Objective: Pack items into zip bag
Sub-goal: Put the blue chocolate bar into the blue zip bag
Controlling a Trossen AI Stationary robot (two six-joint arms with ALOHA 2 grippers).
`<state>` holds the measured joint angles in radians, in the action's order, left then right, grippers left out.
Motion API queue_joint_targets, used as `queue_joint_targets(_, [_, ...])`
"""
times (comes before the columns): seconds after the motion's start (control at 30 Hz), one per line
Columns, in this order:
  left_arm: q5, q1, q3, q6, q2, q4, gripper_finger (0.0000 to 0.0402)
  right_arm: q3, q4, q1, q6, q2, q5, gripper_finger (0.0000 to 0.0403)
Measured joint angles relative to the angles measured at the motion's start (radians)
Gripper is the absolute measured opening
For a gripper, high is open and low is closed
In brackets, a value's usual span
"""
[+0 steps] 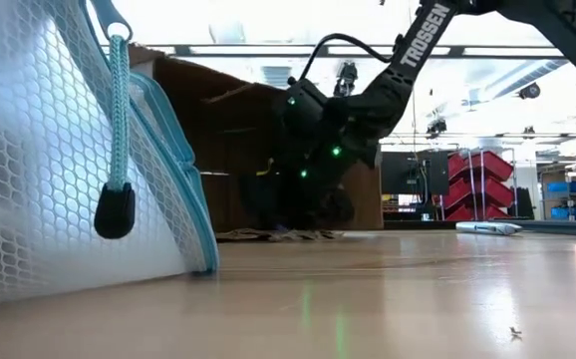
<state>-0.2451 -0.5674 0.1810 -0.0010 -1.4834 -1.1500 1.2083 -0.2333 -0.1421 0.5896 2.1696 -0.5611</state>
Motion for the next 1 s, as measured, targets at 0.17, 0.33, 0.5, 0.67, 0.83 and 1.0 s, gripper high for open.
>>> queue_joint_targets(0.17, [0.0,-0.001,0.0,-0.004,0.0,0.011,0.0,-0.003,0.019,0.037,-0.069,-0.018,-0.012,0.0031])
queue_joint_targets(0.33, [0.084,-0.007,0.0,-0.023,0.0,0.015,0.0,-0.007,0.18,0.113,-0.086,-0.097,0.003,0.0024])
queue_joint_targets(0.5, [0.103,-0.017,0.0,-0.026,0.001,0.048,0.0,-0.008,0.375,0.224,-0.112,-0.201,-0.026,0.0008])
queue_joint_targets(0.67, [0.139,-0.017,0.0,-0.035,0.003,0.084,0.0,-0.01,0.46,0.379,-0.235,-0.282,0.042,0.0008])
queue_joint_targets(0.83, [0.144,-0.003,0.0,-0.025,0.019,0.099,0.0,-0.009,0.376,0.548,-0.313,-0.301,0.191,0.0005])
queue_joint_targets(1.0, [0.162,0.025,0.005,0.031,0.049,0.097,0.0,-0.007,0.167,0.602,-0.366,-0.242,0.211,0.0004])
